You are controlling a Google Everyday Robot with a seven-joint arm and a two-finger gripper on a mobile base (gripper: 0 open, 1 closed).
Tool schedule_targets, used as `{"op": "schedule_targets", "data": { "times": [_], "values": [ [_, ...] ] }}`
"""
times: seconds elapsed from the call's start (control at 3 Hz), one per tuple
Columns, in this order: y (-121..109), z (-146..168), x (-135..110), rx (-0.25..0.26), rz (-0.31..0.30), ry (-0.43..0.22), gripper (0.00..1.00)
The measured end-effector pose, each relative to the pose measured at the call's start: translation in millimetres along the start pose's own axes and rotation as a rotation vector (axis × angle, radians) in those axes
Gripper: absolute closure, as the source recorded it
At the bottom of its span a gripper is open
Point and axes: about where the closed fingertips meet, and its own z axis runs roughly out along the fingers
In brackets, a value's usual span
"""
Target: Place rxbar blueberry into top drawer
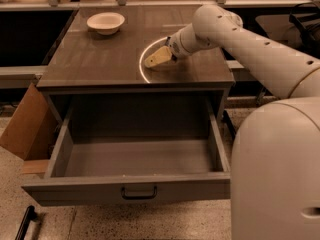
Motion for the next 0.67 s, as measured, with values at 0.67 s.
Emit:
{"op": "schedule_targets", "data": {
  "times": [0.67],
  "values": [
    [0.0,-1.9,-4.7,0.000,0.000,0.001,0.63]
  ]
}}
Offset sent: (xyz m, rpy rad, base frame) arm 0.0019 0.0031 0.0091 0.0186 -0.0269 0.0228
